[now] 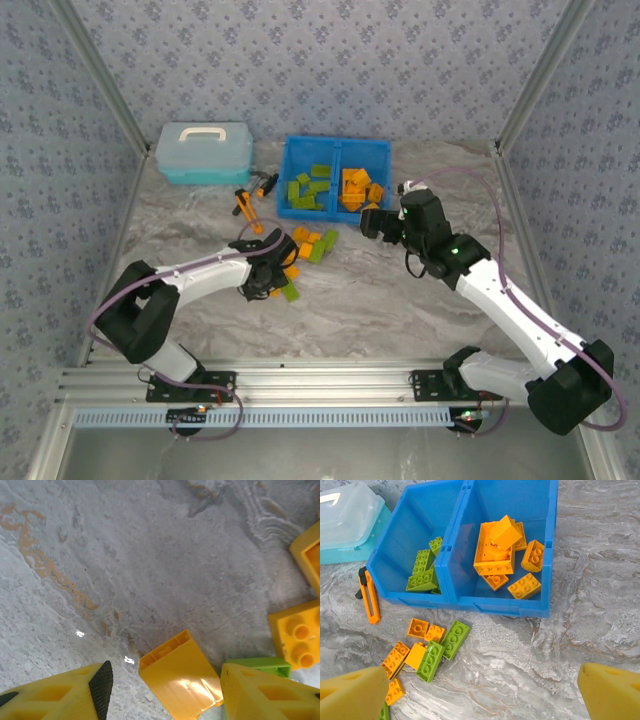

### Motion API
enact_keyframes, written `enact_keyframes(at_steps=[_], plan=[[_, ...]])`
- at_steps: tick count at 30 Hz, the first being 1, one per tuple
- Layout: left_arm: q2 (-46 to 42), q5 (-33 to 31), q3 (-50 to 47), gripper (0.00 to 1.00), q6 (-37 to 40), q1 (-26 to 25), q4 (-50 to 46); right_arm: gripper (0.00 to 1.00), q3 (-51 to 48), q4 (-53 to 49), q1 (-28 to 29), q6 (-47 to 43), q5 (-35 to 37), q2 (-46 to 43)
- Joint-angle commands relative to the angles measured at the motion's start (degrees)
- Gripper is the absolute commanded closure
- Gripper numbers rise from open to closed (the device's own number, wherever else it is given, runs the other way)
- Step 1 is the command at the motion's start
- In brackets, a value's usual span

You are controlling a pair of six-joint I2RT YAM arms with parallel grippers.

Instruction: Sort the legos into containers by color

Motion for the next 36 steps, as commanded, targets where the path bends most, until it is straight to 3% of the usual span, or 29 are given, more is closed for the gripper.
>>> enact_keyframes(at_steps=[1,9,16,20,24,29,36], plan=[[1.0,1.7,-0.2,0.39,-1.3,0.3,-1.5,0.00,1.4,-1.2,-0.3,-0.5,0.3,-1.1],[2.4,2.6,-1.2,0.46,-2.0,0.3,-5.6,0.00,1.4,-1.5,-0.1,-0.3,0.3,-1.3],[4.2,3.0,-0.2,0.33,-1.7,0.6,-2.5,0.00,1.1,-1.1,0.0,-0.1,0.2,-1.4],[6.4,3.9,0.8,0.34,-2.0,0.6,-0.8,0.00,1.4,-1.9,0.0,-0.4,0.9,-1.8],[7.2,3.6,1.0,0.45,-2.0,0.6,-1.3,0.00,1.2,-2.2,0.0,-0.5,1.3,-2.2],[6.0,0.8,0.2,0.68,-1.3,0.6,-3.0,0.00,0.6,-1.5,0.0,0.0,1.0,-2.1],[3.5,-2.0,3.2,0.85,3.6,0.7,-3.4,0.00,1.1,-1.4,0.2,0.1,0.6,-1.8]])
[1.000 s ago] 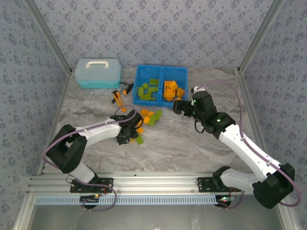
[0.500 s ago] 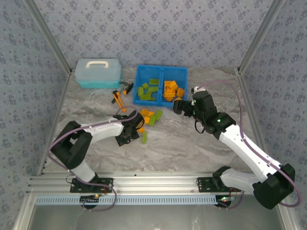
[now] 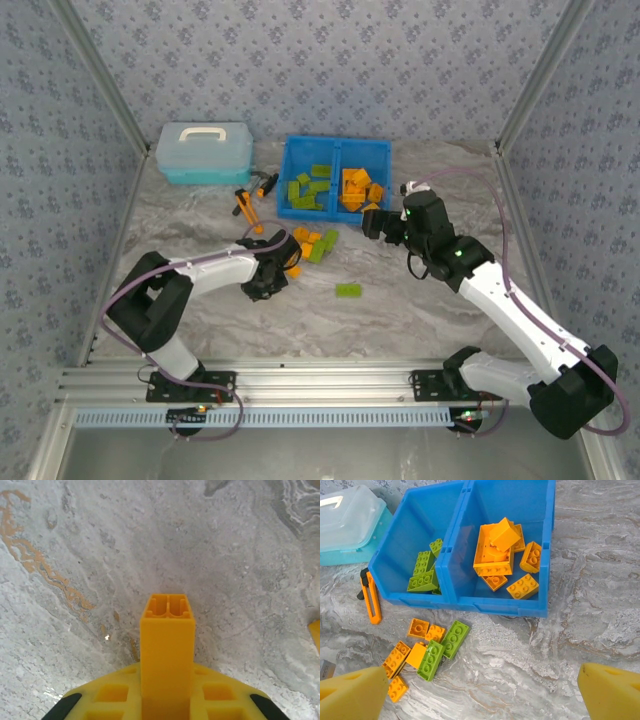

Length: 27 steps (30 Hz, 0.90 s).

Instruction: Sort the legos into containers by color

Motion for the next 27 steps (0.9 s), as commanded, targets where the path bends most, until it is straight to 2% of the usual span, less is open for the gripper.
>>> enact_keyframes(at_steps=[1,4,8,11,14,17,22,25,27], plan=[[-1.5,-2.8,2.2,0.90,3.2,0.3,-2.2,0.00,1.3,-0.7,0.1,0.1,0.4,-0.5],[-3.5,-3.7,5.5,0.97,6.3,0.3,-3.2,0.00,1.4,-1.0,0.2,0.1,0.7,-0.8],[-5.2,-3.9,12.7,0.98,12.3,-0.1,-3.4,0.00,1.5,-1.0,0.4,0.1,1.1,-1.4],[-1.6,-1.4,22.1,0.98,18.2,-0.8,1.1,0.00,1.1,-0.3,0.4,0.4,1.8,-1.8],[7.0,-0.2,35.5,0.99,23.1,-2.0,3.4,0.00,0.7,0.6,0.4,1.0,2.0,-2.1],[17.1,-2.4,49.2,0.99,27.2,-2.4,5.0,0.00,0.8,-0.3,0.4,1.5,1.7,-2.7],[35.8,-1.9,73.9,0.98,29.4,-0.6,1.8,0.00,-0.3,-2.1,0.4,1.6,2.5,-4.9],[45.0,-0.8,86.6,0.93,32.3,-0.6,0.1,0.00,-1.0,-3.4,0.3,1.4,3.4,-5.9],[49.1,1.4,92.5,0.83,34.2,-0.6,-0.3,0.00,-1.6,-4.4,0.2,1.8,4.6,-6.3]])
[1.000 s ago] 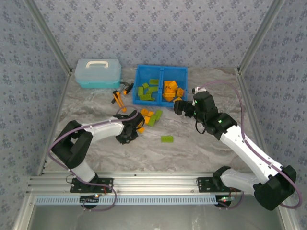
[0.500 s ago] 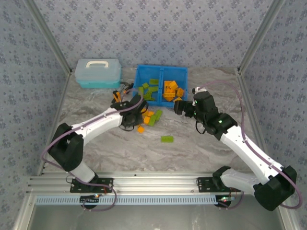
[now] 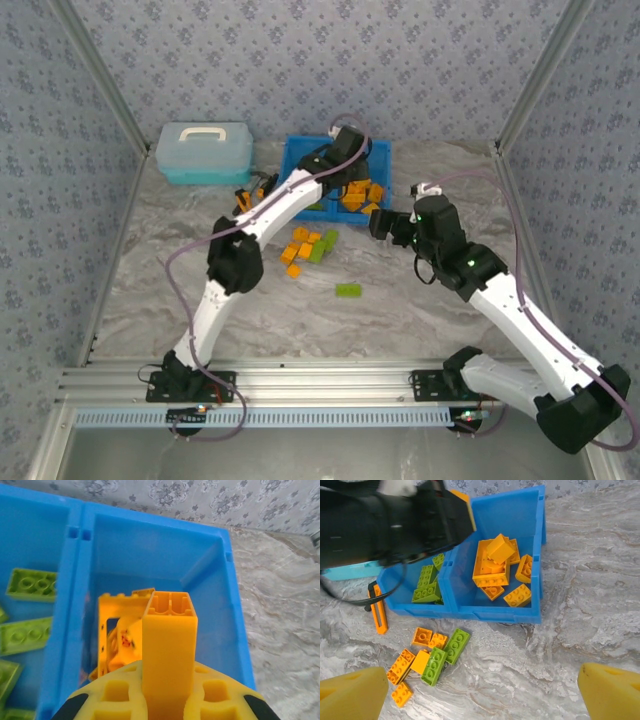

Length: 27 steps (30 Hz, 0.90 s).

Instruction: Sort the legos into containers by color

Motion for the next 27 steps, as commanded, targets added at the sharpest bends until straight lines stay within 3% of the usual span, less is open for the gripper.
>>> enact_keyframes(at_steps=[1,6,11,15,18,21,27], plan=[[4.8,2.7,8.6,0.77,5.1,0.2,-3.3,0.00,-1.1,-3.3,0.2,1.4,3.1,-1.0],[1.3,2.6,10.1,0.49,6.8,0.1,-3.8,0.00,-1.7,-5.0,0.2,1.6,3.2,-0.9],[-9.2,0.6,6.3,0.42,8.5,0.0,-9.2,0.00,-2.9,-5.8,0.5,-0.1,-1.5,0.4],[-25.6,-3.2,-13.9,0.34,10.0,0.1,-3.7,0.00,-4.5,-7.8,5.9,4.6,-2.1,4.7],[-38.2,-5.0,-32.8,0.16,11.6,0.5,1.0,0.00,-4.8,-8.8,13.0,10.5,-0.4,10.7],[-47.6,-4.8,-46.9,0.04,11.7,1.9,0.8,0.00,-4.6,-8.7,18.6,16.2,0.8,17.9],[-60.0,-2.8,-65.7,0.01,11.5,3.6,0.0,0.00,-1.6,-7.8,22.5,18.9,4.8,29.6]])
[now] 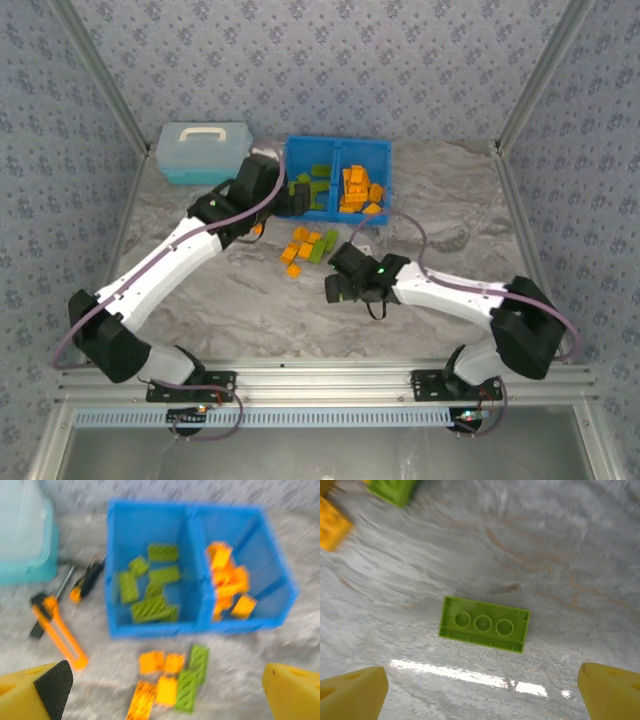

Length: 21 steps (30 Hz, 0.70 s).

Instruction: Sort the legos into containers by color

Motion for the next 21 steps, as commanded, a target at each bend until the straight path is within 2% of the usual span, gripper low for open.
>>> enact_keyframes(at_steps=[1,7,11,21], plan=[[-2.9,0.8,-7.6,0.01,0.0,0.5,-0.7,0.00,2.9,-1.0,0.5,3.3,4.0,4.2],[-5.0,0.9,-13.3,0.01,-1.8,1.3,-0.2,0.00,5.9,2.4,-0.3,5.6,4.1,13.1],[-4.9,-0.1,-12.9,0.01,-1.8,1.7,-0.1,0.08,7.4,2.2,-0.1,6.3,4.1,15.8],[-5.0,-2.6,-12.4,0.01,-2.8,2.0,0.0,0.49,6.3,1.2,0.8,8.8,5.5,16.4]])
